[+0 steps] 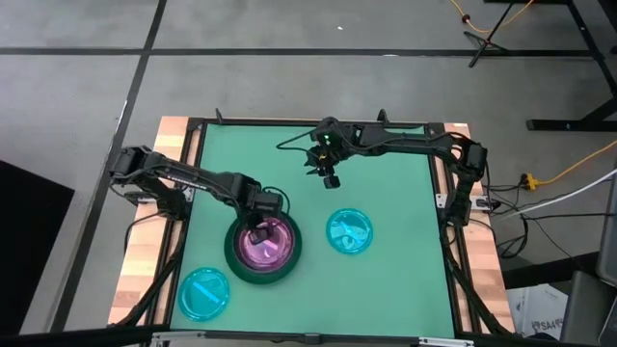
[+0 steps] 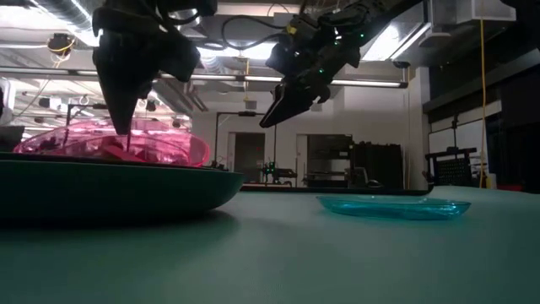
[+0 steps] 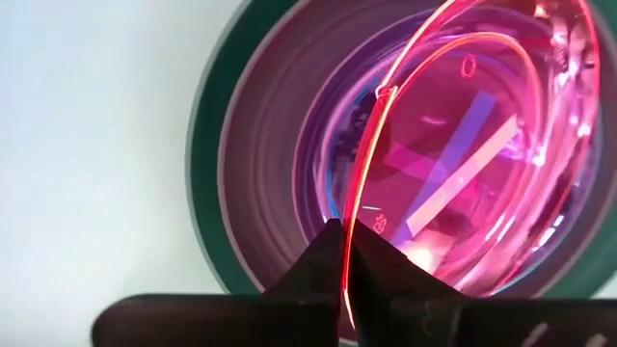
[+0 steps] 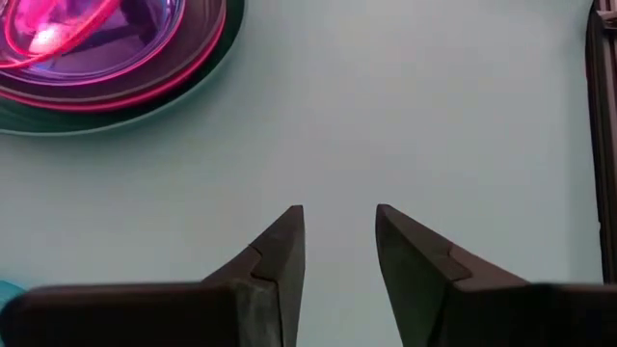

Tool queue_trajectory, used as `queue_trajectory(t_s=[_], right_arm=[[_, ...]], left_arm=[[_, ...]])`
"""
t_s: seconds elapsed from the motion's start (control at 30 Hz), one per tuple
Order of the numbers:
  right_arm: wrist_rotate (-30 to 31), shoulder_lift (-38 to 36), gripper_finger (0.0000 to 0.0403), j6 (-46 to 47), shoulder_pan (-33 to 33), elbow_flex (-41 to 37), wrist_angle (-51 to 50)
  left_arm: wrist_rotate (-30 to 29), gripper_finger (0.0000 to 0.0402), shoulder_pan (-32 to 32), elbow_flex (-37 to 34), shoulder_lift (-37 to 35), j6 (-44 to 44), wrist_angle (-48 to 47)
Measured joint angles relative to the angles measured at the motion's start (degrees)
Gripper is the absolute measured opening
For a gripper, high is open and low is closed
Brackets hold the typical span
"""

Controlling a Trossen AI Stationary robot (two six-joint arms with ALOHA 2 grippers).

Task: Stack plastic plates
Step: Stack the light pink plate on top of the stacked light blue plate

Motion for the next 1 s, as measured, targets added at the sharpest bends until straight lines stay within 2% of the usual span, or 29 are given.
queue_trajectory(t_s=[0.43, 0.87, 1.0], right_arm=[[0.0, 0.0, 0.012, 0.0, -0.04, 0.0, 0.0], [0.0, 0.0, 0.012, 0.01, -0.04, 0.0, 0.0], [0.0, 0.0, 0.012, 0.01, -0.04, 0.0, 0.0]], left_arm=[[-1.65, 0.0004, -0.13, 0.0, 1.29, -0.04, -0.31], [-0.44, 0.0092, -0.78, 0.0, 1.28, -0.12, -0.28], [4.72, 0.0108, -0.44, -0.02, 1.28, -0.2, -0.35]])
